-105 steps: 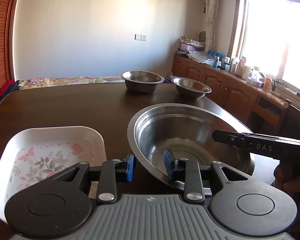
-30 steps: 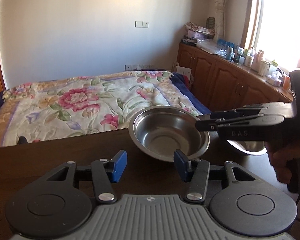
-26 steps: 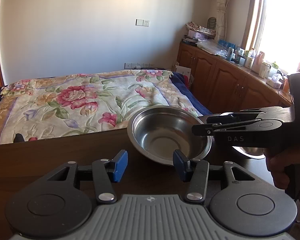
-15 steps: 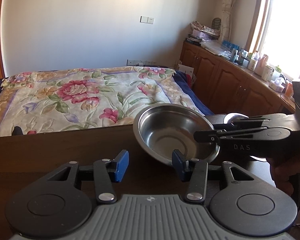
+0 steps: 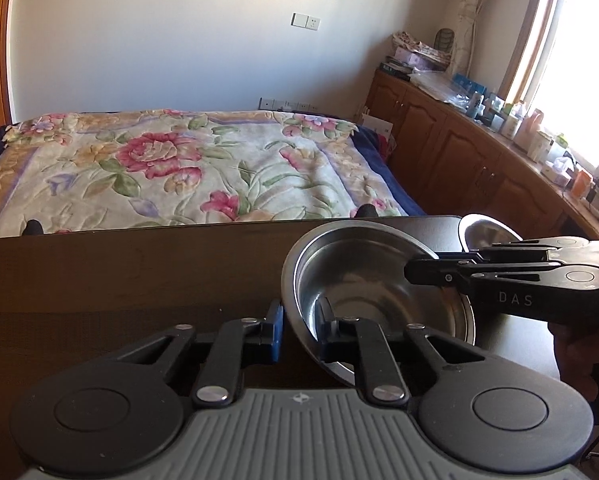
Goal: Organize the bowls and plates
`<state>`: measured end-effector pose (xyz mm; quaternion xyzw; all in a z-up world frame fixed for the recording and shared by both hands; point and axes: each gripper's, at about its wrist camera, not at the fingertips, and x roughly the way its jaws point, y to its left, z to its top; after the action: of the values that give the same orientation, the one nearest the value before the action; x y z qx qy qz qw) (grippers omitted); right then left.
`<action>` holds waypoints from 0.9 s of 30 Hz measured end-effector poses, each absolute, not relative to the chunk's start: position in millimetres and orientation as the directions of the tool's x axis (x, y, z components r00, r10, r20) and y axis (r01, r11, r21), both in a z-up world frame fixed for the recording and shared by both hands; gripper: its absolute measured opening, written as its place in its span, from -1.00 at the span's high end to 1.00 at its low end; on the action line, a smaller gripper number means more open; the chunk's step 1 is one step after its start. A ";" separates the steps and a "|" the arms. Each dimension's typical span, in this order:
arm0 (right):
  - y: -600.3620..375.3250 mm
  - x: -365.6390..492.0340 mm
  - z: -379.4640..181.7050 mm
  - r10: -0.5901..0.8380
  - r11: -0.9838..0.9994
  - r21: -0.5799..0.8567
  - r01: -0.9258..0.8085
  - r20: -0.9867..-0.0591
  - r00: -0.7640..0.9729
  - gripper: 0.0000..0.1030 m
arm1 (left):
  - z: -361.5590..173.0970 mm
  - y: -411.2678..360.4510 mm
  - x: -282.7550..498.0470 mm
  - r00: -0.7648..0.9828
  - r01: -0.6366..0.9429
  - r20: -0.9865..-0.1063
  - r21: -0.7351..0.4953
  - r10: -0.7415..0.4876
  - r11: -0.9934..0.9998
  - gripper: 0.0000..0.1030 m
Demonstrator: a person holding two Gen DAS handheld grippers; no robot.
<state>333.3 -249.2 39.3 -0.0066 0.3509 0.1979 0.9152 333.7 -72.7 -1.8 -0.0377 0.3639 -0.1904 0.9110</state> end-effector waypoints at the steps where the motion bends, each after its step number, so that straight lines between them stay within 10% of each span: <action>1: -248.7 331.4 39.6 0.360 0.921 0.129 -0.367 -0.643 0.676 0.76 | -0.7 -72.6 331.6 0.665 0.319 -0.649 -0.200 -0.369 0.927 0.67; 27: -253.1 241.9 113.6 0.336 0.934 0.063 -0.351 -0.488 0.806 0.75 | 83.8 -62.6 233.2 0.753 0.417 -0.487 -0.167 -0.442 0.894 0.77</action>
<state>241.9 -253.1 113.6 -0.0152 0.2539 0.1808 0.9501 233.2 -62.6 83.8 -0.0239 0.2662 -0.2294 0.9359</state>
